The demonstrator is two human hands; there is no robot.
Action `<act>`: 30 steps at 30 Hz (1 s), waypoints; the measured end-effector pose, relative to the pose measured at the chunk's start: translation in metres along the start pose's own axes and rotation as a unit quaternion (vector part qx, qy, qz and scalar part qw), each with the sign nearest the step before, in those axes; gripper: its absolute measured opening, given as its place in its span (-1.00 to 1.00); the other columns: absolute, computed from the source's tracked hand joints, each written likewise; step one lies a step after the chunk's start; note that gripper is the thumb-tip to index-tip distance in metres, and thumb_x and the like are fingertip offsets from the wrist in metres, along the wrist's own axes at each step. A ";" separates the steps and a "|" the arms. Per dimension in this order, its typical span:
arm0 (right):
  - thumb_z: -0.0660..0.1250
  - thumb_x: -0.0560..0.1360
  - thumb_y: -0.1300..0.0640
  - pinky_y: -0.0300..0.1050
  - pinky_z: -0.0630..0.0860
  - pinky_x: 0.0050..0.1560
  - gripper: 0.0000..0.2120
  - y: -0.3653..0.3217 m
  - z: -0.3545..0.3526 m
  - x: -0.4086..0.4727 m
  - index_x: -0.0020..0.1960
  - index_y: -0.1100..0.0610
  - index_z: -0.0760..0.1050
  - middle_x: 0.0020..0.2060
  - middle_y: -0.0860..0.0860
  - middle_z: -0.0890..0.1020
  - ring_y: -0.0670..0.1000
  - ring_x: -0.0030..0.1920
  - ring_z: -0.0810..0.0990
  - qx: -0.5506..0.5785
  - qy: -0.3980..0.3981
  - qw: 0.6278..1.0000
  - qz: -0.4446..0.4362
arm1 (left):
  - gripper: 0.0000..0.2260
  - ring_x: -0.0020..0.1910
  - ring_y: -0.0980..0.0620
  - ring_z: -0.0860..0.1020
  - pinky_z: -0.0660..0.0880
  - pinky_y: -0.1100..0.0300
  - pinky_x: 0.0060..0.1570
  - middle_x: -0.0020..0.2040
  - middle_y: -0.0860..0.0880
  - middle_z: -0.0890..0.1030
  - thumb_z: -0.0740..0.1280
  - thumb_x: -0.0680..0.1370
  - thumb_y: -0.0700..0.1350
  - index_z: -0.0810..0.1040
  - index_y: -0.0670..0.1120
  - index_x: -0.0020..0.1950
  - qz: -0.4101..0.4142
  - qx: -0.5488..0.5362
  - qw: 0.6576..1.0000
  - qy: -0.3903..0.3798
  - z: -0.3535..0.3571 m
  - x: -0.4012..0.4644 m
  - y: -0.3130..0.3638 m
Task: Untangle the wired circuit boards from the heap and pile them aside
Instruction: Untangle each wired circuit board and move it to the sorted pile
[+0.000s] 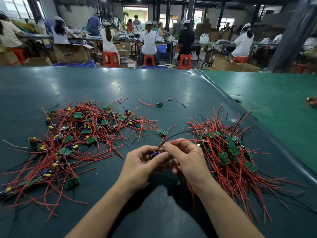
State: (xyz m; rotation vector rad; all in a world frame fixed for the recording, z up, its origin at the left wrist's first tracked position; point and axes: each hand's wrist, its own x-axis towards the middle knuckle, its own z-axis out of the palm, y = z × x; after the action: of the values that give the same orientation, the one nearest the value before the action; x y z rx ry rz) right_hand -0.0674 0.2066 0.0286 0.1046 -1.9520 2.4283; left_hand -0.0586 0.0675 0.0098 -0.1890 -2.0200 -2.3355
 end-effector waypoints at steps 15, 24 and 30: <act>0.49 0.34 0.02 -0.27 0.13 -0.52 -0.82 -0.002 -0.017 0.001 -0.08 0.01 0.73 -0.57 -0.09 0.43 -0.09 -0.56 0.22 -0.125 -0.099 0.987 0.005 | -0.76 -0.53 0.08 0.47 0.39 0.34 -0.52 -0.38 -0.14 0.58 0.30 0.48 0.03 0.66 -0.12 -0.15 -0.079 -0.025 0.991 -0.102 -0.004 -0.006 0.011; 0.48 0.40 0.09 -0.35 0.17 -0.59 -0.82 -0.003 -0.012 0.002 -0.26 0.21 0.69 -0.57 -0.05 0.43 -0.14 -0.61 0.26 -0.027 -0.031 0.998 0.055 | -0.81 -0.48 0.08 0.50 0.44 0.33 -0.46 -0.24 -0.18 0.60 0.38 0.55 -0.09 0.63 -0.22 -0.01 -0.097 -0.069 0.971 -0.207 -0.009 -0.010 0.010; 0.44 0.40 0.10 -0.35 0.14 -0.64 -0.82 -0.008 -0.021 0.011 -0.32 0.17 0.68 -0.55 -0.04 0.42 -0.15 -0.63 0.22 0.061 0.037 0.996 0.060 | -0.75 -0.54 0.09 0.47 0.38 0.35 -0.54 -0.32 -0.15 0.59 0.39 0.49 -0.05 0.66 -0.19 0.05 -0.140 -0.071 0.951 -0.266 -0.013 -0.010 0.015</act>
State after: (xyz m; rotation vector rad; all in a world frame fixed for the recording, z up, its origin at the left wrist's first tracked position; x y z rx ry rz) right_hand -0.0786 0.2289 0.0328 -0.1032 -1.8285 2.5850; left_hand -0.0480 0.0518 0.0220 -0.6421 -2.2123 -2.8554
